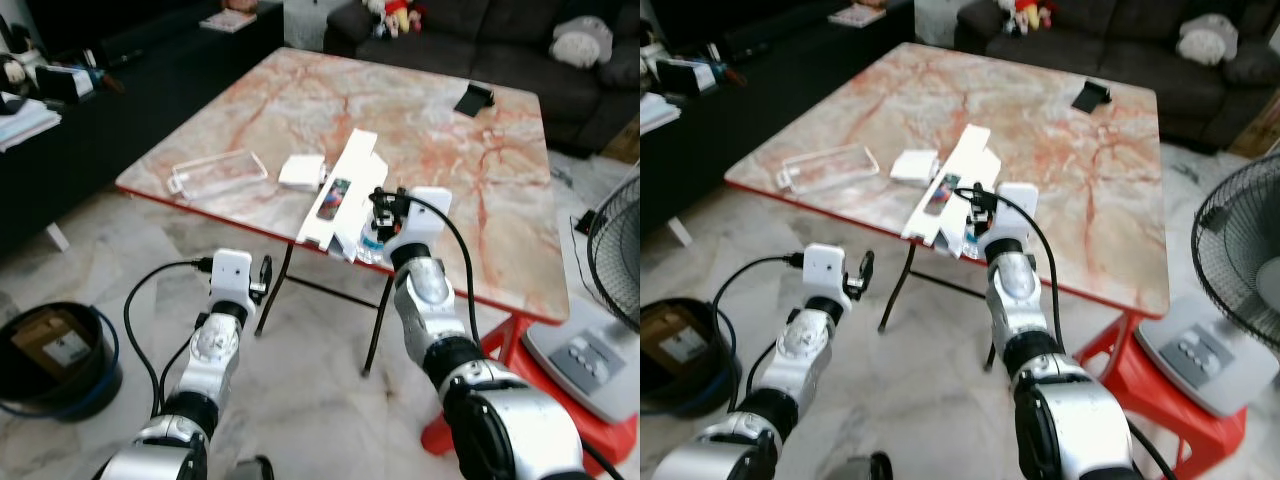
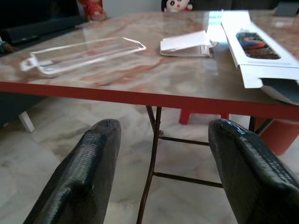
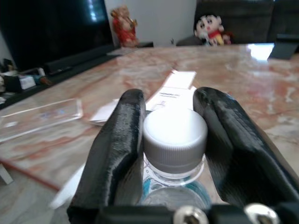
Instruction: Picking trash to rubbish bin
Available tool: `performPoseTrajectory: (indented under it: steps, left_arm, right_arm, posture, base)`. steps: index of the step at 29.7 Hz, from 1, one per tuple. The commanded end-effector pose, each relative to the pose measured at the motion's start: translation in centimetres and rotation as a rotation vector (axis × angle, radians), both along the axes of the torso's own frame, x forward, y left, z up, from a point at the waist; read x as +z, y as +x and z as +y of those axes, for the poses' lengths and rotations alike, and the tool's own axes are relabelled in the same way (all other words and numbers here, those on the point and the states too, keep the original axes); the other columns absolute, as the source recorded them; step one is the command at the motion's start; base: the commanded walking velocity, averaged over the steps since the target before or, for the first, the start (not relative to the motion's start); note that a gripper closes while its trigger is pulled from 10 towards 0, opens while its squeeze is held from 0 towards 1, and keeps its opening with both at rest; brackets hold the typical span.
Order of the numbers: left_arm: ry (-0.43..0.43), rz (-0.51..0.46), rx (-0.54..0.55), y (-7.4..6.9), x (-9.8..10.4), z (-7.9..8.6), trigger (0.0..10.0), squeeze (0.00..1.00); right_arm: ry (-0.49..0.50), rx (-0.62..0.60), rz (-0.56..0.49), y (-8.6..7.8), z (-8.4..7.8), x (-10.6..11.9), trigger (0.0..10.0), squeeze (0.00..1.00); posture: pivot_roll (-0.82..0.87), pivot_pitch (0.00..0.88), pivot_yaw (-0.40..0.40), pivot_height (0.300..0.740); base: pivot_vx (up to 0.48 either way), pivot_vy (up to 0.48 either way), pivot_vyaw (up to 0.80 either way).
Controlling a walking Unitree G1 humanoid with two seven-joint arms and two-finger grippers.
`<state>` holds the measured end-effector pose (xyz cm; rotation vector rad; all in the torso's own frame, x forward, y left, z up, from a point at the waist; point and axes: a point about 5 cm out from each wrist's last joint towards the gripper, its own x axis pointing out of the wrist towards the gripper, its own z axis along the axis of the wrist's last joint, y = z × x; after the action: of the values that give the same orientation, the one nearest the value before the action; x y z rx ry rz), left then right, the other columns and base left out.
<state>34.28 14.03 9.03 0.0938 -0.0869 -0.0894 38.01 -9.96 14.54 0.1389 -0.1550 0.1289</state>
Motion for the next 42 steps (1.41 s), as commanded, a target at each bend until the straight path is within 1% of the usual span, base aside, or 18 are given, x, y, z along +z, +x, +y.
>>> performPoseTrajectory:
  steps: [1,13,20,22,24,26,27,28,29,30,31,32,33,34,35,39,40,42]
  left_arm:
    - [-0.016,-0.012,-0.003,0.1,0.3,-0.2,10.0,0.0]
    - [-0.004,-0.003,-0.002,0.0,0.1,-0.2,10.0,0.0]
    - [0.021,0.061,-0.003,-0.3,-1.0,0.4,10.0,0.0]
    - [0.039,0.116,-0.007,-0.5,-1.9,0.6,10.0,0.0]
    - [0.049,0.208,0.008,-1.2,-3.5,1.4,10.0,0.0]
    - [0.046,0.265,0.019,-1.7,-4.5,1.9,10.0,0.0]
    - [0.028,0.311,0.043,-2.2,-5.4,2.5,10.0,0.0]
    - [0.011,0.334,0.053,-2.5,-5.8,2.8,10.0,0.0]
    - [0.002,0.385,0.063,-3.0,-6.6,3.1,10.0,0.0]
    - [0.002,0.385,0.063,-3.0,-6.6,3.1,10.0,0.0]
    - [0.01,0.429,0.068,-3.6,-7.4,3.3,10.0,0.0]
    - [0.033,0.518,0.054,-4.7,-8.9,3.4,10.0,0.0]
    - [0.049,0.562,0.045,-5.3,-9.6,3.4,10.0,0.0]
    - [0.049,0.562,0.045,-5.3,-9.6,3.4,10.0,0.0]
    - [0.066,0.623,0.039,-6.3,-10.6,3.6,10.0,0.0]
    - [0.071,0.733,0.07,-8.3,-12.4,4.3,10.0,0.0]
    - [0.057,0.787,0.115,-9.2,-13.2,4.9,10.0,0.0]
    - [0.01,0.834,0.179,-10.2,-13.9,5.6,10.0,0.0]
  right_arm:
    - [0.002,-0.009,-0.038,0.3,-0.3,0.9,10.0,0.0]
    - [-0.002,-0.02,-0.025,0.1,-0.7,0.3,10.0,0.0]
    - [-0.028,-0.031,0.074,-0.8,-1.5,-2.3,10.0,0.0]
    - [-0.04,-0.032,0.158,-1.5,-2.0,-4.3,10.0,0.0]
    - [-0.074,-0.036,0.302,-3.2,-3.0,-7.8,10.0,0.0]
    - [-0.066,-0.04,0.387,-4.4,-3.5,-9.7,10.0,0.0]
    - [-0.071,-0.047,0.468,-5.7,-4.1,-11.6,10.0,0.0]
    - [-0.069,-0.048,0.501,-6.2,-4.3,-12.3,10.0,0.0]
    - [-0.066,-0.05,0.574,-7.4,-4.7,-13.8,10.0,0.0]
    - [-0.066,-0.05,0.574,-7.4,-4.7,-13.8,10.0,0.0]
    - [-0.068,-0.055,0.644,-8.7,-5.0,-15.1,10.0,0.0]
    - [-0.082,-0.063,0.742,-10.6,-5.6,-17.0,10.0,0.0]
    - [-0.094,-0.069,0.789,-11.5,-5.9,-17.8,10.0,0.0]
    - [-0.094,-0.069,0.789,-11.5,-5.9,-17.8,10.0,0.0]
    - [-0.104,-0.077,0.855,-13.0,-6.2,-19.0,10.0,0.0]
    - [-0.121,-0.11,0.969,-15.8,-7.1,-20.9,10.0,0.0]
    - [-0.104,-0.121,1.005,-16.8,-7.3,-21.5,10.0,0.0]
    - [-0.099,-0.107,1.047,-17.9,-7.3,-22.2,10.0,0.0]
  posture:
    - [0.06,0.0,-0.037,0.74]
    - [0.05,0.006,-0.04,0.74]
    - [0.05,0.009,-0.039,0.74]
    - [0.04,0.01,-0.039,0.74]
    - [0.04,0.011,-0.039,0.74]
    - [0.04,0.012,-0.039,0.74]
    - [0.04,0.012,-0.039,0.74]
    - [0.04,0.012,-0.039,0.74]
    - [0.04,0.012,-0.04,0.74]
    - [0.04,0.012,-0.04,0.74]
    - [0.04,0.011,-0.04,0.74]
    - [0.04,0.008,-0.039,0.74]
    - [0.04,0.008,-0.037,0.74]
    - [0.04,0.008,-0.037,0.74]
    - [0.03,0.007,-0.034,0.74]
    - [0.04,0.005,-0.034,0.74]
    - [0.04,0.006,-0.033,0.74]
    - [0.04,0.006,-0.033,0.74]
  base:
    - [-0.266,0.0,0.0]
    - [-0.064,0.0,0.0]
    - [0.0,0.0,0.0]
    - [0.0,0.0,0.0]
    - [0.0,0.0,0.0]
    - [0.0,0.0,0.0]
    - [0.0,0.0,0.0]
    - [0.0,0.0,0.0]
    - [0.0,0.0,0.0]
    - [0.0,0.0,0.0]
    - [0.0,0.0,0.0]
    - [0.0,0.0,0.0]
    - [0.0,0.0,0.0]
    - [0.0,0.0,0.0]
    - [0.0,0.0,0.0]
    - [0.0,0.0,0.0]
    - [0.0,0.0,0.0]
    - [0.0,0.0,0.0]
